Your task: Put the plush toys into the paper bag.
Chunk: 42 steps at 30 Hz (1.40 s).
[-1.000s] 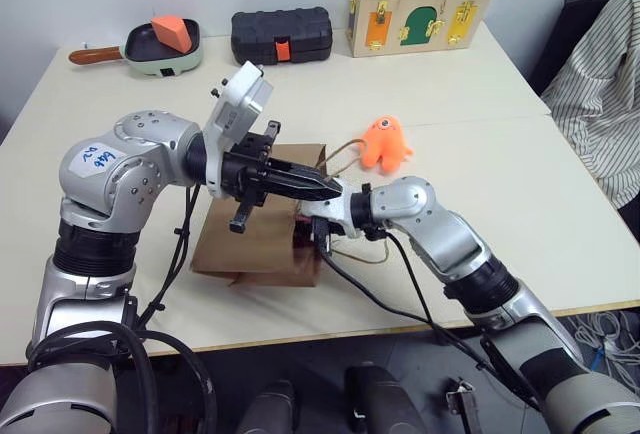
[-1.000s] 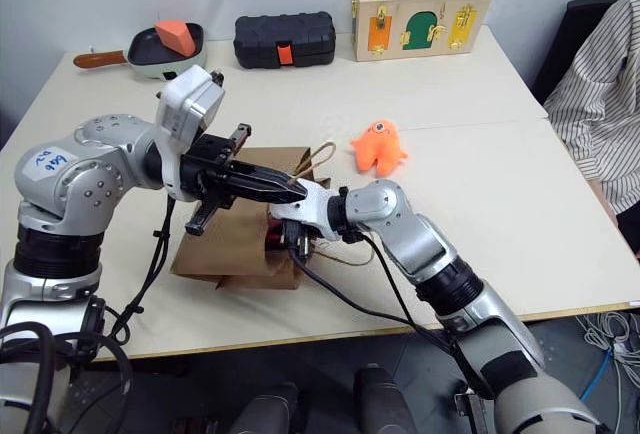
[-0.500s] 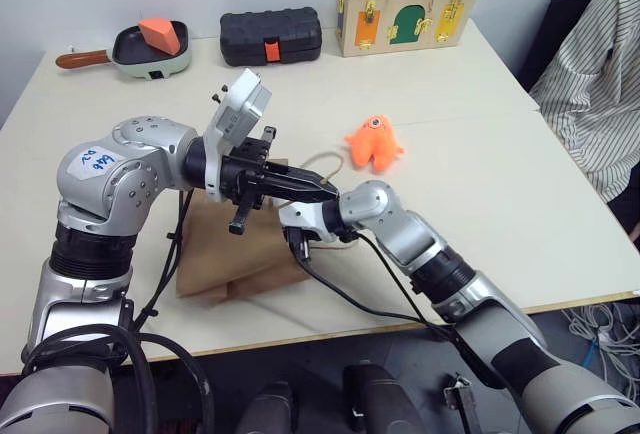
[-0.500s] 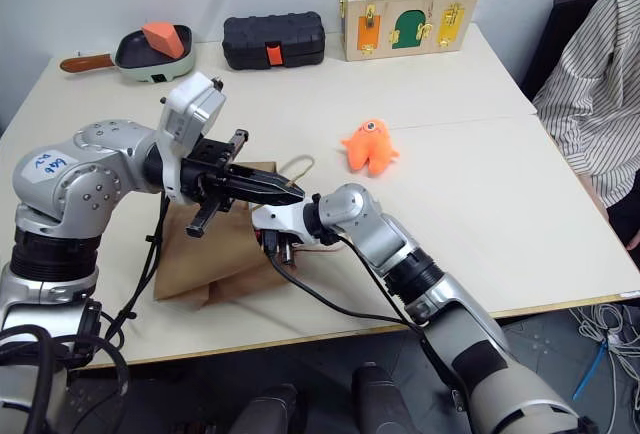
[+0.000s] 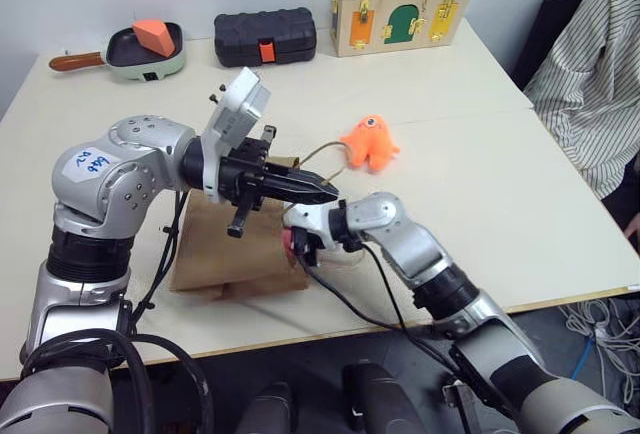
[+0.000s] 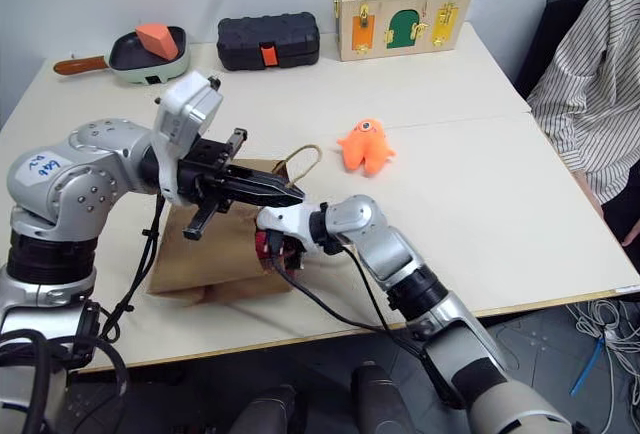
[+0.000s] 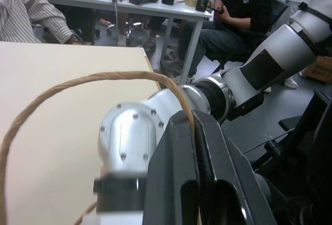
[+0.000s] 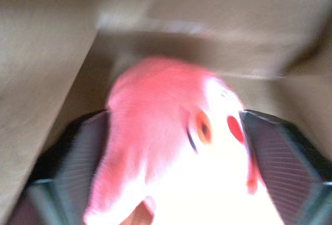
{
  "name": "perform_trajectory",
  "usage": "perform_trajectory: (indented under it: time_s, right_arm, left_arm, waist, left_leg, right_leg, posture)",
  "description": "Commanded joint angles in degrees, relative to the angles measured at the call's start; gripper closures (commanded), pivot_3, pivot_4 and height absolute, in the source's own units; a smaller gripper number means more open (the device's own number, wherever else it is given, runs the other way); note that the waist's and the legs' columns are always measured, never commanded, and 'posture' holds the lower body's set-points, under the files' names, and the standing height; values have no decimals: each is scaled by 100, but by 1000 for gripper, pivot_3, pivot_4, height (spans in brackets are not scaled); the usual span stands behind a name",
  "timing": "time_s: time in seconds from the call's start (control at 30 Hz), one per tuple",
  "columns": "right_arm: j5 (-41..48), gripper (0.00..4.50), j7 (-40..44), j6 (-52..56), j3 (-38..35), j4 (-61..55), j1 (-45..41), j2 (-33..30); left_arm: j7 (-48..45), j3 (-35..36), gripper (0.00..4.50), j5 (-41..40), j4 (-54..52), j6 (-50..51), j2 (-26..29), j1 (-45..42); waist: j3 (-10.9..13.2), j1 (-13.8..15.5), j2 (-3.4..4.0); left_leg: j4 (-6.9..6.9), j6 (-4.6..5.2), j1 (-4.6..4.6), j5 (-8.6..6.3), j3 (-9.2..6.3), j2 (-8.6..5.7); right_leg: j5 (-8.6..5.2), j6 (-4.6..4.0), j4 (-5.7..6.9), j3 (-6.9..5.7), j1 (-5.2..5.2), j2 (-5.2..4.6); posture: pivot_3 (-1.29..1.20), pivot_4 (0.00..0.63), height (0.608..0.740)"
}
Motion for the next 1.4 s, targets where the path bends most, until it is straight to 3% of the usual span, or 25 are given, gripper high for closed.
perform_trajectory:
  time_s: [0.03,0.23,0.43,0.67,0.97,1.07,1.4]
  right_arm:
    - [625,22,161,537,-560,-995,163,-319]
    - [1387,22,153,1258,-1467,-1817,632,-1132]
    - [1579,22,-926,1766,-2516,-1001,238,-1214]
    - [319,22,-2873,493,-2386,2059,-1126,-734]
    - [82,22,-3482,-563,-2529,5448,-2444,112]
    - [159,608,-3522,-911,-2670,5885,-2587,227]
    - [-199,3804,-3042,-1621,-2441,5717,-2325,-90]
  left_arm:
    - [8,233,4500,-185,-261,72,149,111]
    - [139,345,4500,-280,-402,156,245,289]
    - [190,390,4500,-299,-406,166,312,288]
    - [331,376,4500,-306,-404,127,251,222]
    - [400,381,4500,-295,-388,60,232,236]
    - [420,394,4500,-306,-407,58,235,254]
    - [408,391,4500,-307,-370,75,289,239]
  waist:
    - [0,13,0]
    - [0,132,0]
    - [0,166,0]
    - [0,108,0]
    - [0,-75,0]
    - [0,-101,0]
    - [0,-195,1]
  left_leg:
    - [-8,0,0,0,0,0]
    - [-11,0,0,0,3,0]
    - [-9,0,0,0,9,-1]
    - [-19,0,5,1,22,0]
    - [-19,1,5,1,29,2]
    - [-16,1,5,1,28,2]
    - [-15,1,6,1,28,3]
  right_leg:
    - [0,0,0,1,0,0]
    - [0,0,-7,5,1,0]
    - [0,0,-17,11,1,0]
    - [0,0,-5,17,-5,0]
    - [0,0,2,13,-9,0]
    - [0,0,2,10,-8,-1]
    - [0,0,5,10,-7,0]
  posture:
    - [0,150,740]
    - [0,150,740]
    - [0,150,740]
    - [0,150,740]
    - [0,150,740]
    - [0,150,740]
    - [0,150,740]
